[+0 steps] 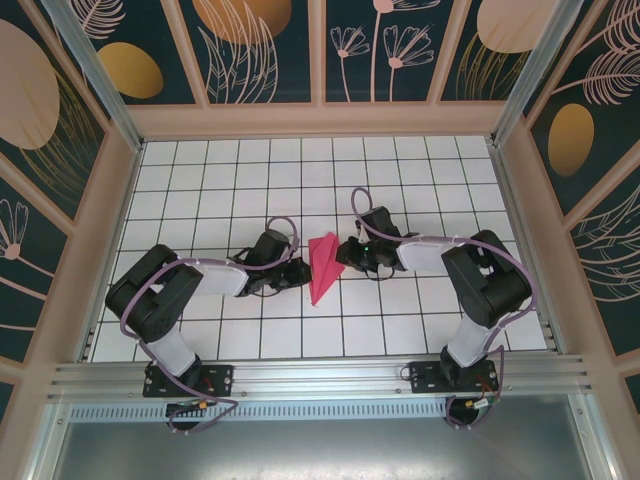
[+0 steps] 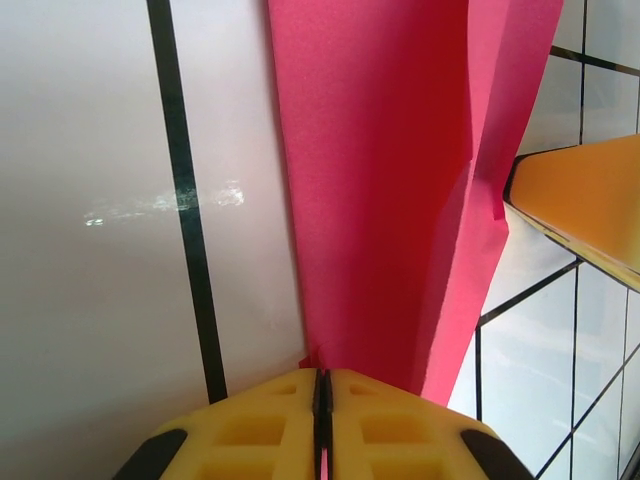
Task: Fold a paper plane with a square sheet of paper (pick it up from the middle)
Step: Fourth fold the wing at the center of the table, then turn over the paper at the center of the table.
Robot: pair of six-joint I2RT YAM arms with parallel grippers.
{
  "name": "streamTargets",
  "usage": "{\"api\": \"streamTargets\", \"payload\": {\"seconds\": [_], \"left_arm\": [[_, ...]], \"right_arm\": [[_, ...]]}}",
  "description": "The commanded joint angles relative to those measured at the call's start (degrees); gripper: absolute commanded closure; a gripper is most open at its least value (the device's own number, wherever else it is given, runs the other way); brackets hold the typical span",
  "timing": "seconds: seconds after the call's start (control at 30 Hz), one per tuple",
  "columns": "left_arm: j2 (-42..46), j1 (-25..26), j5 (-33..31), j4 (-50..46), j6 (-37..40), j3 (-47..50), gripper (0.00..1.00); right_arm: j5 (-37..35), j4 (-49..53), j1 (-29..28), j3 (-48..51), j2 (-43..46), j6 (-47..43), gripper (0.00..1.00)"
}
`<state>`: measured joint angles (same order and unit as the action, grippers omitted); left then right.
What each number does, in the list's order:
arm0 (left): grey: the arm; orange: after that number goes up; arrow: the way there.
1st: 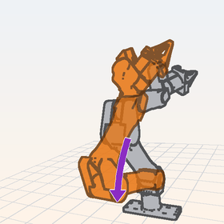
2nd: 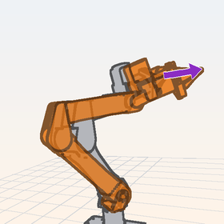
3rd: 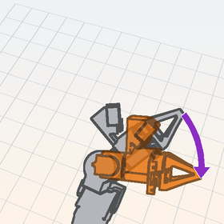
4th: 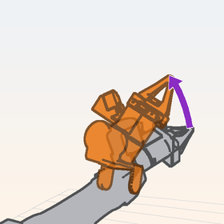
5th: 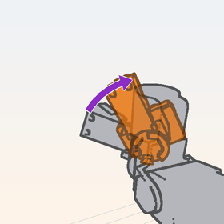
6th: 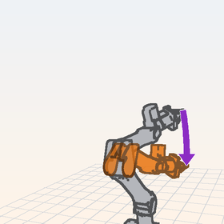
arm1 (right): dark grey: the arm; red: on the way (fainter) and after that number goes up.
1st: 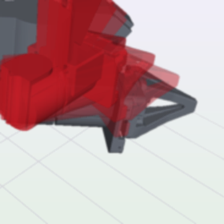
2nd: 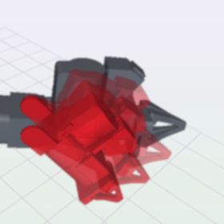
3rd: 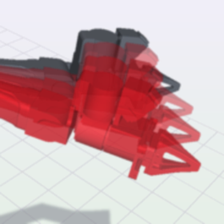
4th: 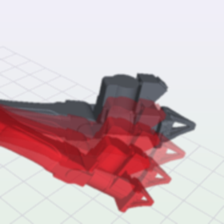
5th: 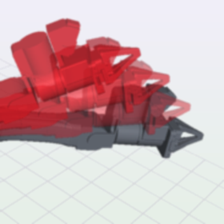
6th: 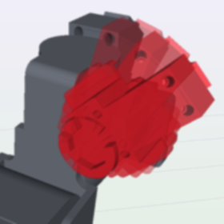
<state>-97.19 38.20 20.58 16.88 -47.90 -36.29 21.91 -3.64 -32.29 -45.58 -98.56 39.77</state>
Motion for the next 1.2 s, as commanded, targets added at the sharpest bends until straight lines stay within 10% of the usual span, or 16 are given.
{"api": "streamTargets", "payload": {"seconds": [0.0, 1.17], "left_arm": [[-3.2, 1.0, 1.5, -1.6, -0.6, 1.9, 0.88], [-5.1, 1.0, 1.1, -2.4, 0.1, 1.7, 0.94]], "right_arm": [[-3.0, 1.8, 0.2, 0.7, 1.5, 0.0, 0.73], [5.5, 3.0, 3.7, -10.3, -7.6, -10.0, 0.71]]}}
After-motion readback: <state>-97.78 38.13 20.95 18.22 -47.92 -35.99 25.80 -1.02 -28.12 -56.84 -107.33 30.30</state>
